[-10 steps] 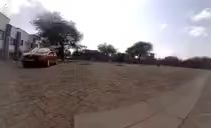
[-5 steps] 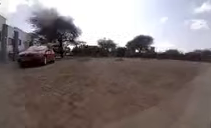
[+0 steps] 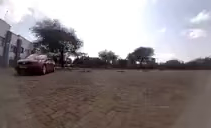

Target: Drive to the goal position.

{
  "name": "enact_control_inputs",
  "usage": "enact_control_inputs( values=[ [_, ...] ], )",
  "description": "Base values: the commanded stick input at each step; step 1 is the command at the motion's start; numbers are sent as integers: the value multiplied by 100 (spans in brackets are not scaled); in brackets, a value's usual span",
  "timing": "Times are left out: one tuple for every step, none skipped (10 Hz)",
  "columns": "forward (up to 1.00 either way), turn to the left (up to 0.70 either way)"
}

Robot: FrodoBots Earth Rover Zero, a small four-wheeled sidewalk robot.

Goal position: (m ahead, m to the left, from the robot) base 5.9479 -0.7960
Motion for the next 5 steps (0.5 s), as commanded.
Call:
enact_control_inputs(
  values=[
    [70, 0],
    [70, 0],
    [70, 0],
    [70, 0],
    [70, 0]
  ],
)
